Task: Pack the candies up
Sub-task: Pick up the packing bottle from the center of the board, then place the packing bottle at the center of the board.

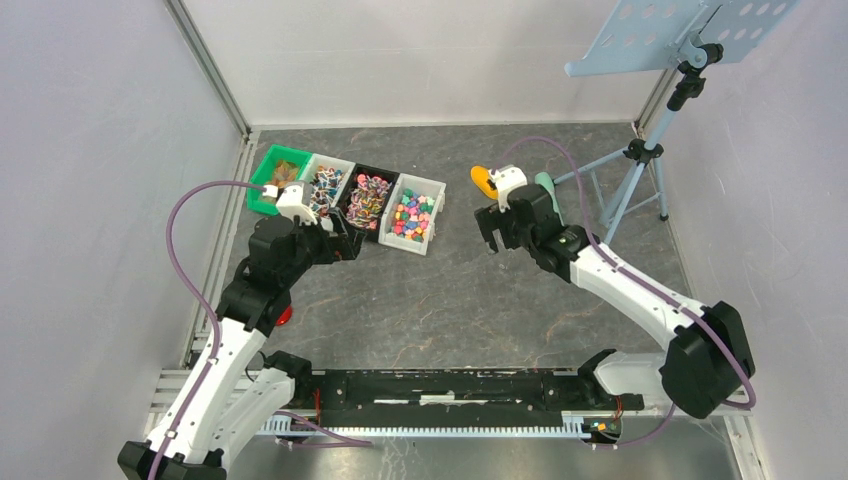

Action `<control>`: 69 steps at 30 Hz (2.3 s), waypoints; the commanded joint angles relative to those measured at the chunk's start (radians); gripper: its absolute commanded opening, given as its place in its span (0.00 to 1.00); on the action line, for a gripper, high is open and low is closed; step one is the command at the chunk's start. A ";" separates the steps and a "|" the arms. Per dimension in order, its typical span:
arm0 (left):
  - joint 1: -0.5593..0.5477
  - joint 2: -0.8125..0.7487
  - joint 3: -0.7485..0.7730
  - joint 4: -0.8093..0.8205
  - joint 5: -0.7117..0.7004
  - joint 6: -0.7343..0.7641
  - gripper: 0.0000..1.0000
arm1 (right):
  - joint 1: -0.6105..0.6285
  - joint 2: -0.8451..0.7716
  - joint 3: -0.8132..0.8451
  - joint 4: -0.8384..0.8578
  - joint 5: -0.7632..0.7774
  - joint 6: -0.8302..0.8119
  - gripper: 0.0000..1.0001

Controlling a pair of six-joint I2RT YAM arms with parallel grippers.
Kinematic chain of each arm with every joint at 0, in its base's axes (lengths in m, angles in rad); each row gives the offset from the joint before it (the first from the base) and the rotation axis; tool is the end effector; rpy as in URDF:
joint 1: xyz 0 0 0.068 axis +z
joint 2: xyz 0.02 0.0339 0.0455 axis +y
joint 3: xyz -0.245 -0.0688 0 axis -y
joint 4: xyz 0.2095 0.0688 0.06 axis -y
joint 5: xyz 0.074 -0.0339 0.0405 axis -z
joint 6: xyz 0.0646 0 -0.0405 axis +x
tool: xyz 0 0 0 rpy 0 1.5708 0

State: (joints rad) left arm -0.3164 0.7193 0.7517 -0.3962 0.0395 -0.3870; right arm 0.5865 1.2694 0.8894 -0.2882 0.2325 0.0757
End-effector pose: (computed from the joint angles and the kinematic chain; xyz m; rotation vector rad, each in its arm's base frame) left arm 0.1633 -0.0561 0.2924 -0.0427 1.9674 -0.5037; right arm 0.2344 0.1379 0.2407 -0.4386 2.1762 0.1044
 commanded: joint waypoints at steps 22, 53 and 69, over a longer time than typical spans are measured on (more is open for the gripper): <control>-0.029 -0.021 0.000 0.000 -0.058 0.060 0.99 | -0.071 0.070 0.017 -0.030 -0.154 -0.064 0.82; -0.044 -0.115 0.029 -0.090 -0.230 0.126 0.94 | 0.205 0.011 -0.005 -0.022 -0.204 0.055 0.61; -0.043 -0.253 -0.003 -0.076 -0.390 0.125 0.93 | 0.482 0.250 0.203 -0.002 -0.150 0.148 0.63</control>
State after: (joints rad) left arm -0.3561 0.4713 0.7521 -0.5129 -0.3164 -0.3046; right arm 1.0447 1.5009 1.0351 -0.3111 0.0647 0.1921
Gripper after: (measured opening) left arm 0.937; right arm 0.674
